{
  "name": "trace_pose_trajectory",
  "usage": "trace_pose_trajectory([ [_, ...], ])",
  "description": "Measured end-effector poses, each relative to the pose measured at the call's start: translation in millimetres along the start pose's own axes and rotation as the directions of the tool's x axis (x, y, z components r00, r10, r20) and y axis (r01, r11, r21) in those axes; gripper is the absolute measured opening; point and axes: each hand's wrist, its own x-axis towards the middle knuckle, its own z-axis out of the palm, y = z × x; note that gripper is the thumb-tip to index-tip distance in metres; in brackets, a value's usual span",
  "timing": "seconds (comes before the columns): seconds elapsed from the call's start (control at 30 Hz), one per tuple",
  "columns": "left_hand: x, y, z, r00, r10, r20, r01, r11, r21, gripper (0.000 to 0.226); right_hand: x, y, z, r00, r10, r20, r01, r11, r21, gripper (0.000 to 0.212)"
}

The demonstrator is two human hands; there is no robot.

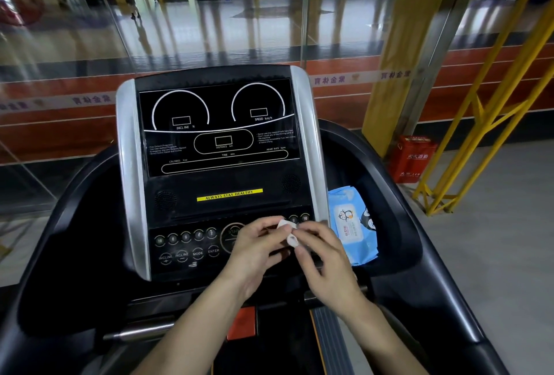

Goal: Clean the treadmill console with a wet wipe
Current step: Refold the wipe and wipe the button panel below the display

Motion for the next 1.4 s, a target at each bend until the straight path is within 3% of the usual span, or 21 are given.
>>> trace_pose_trajectory([
  [0.17,2,-6,0,0.999,0.008,-0.043,-0.008,1.0,-0.001,0.016,5,0,-6,0.982,0.175,-0.072,-0.168,0.982,0.091,0.025],
  [0.27,2,-6,1,0.998,0.065,-0.013,-0.064,0.997,0.046,0.014,10,-4,-12,0.934,0.35,0.075,-0.358,0.901,0.247,0.036],
  [0.33,1,-6,0,0.992,0.124,0.017,-0.126,0.986,0.114,0.016,12,-7,-14,0.899,0.422,0.114,-0.435,0.839,0.327,0.029],
  [0.43,4,-10,-2,0.974,0.215,0.068,-0.225,0.913,0.339,0.018,14,-10,-18,0.894,0.437,0.096,-0.442,0.829,0.343,0.011],
  [0.53,10,-16,-4,0.958,0.277,0.079,-0.28,0.832,0.479,0.019,15,-10,-20,0.9,0.421,0.113,-0.435,0.848,0.303,0.009],
  [0.9,12,-21,-4,0.938,0.329,0.11,-0.326,0.73,0.601,0.017,17,8,-33,0.846,0.389,0.365,-0.481,0.851,0.209,0.017],
  [1.17,27,-30,-3,0.927,0.372,0.05,-0.338,0.768,0.544,0.019,16,7,-21,0.873,0.377,0.309,-0.453,0.862,0.227,0.017],
  [1.27,30,-35,-5,0.941,0.334,0.047,-0.309,0.797,0.519,0.023,20,15,-16,0.88,0.437,0.184,-0.469,0.86,0.201,0.017],
  [1.33,32,-40,-5,0.943,0.329,0.052,-0.301,0.777,0.553,0.025,21,21,-13,0.909,0.408,0.084,-0.416,0.903,0.106,0.015],
  [1.4,34,-43,-1,0.935,0.352,0.036,-0.306,0.753,0.583,0.021,18,32,-9,0.971,0.237,0.001,-0.236,0.968,-0.082,0.015],
])
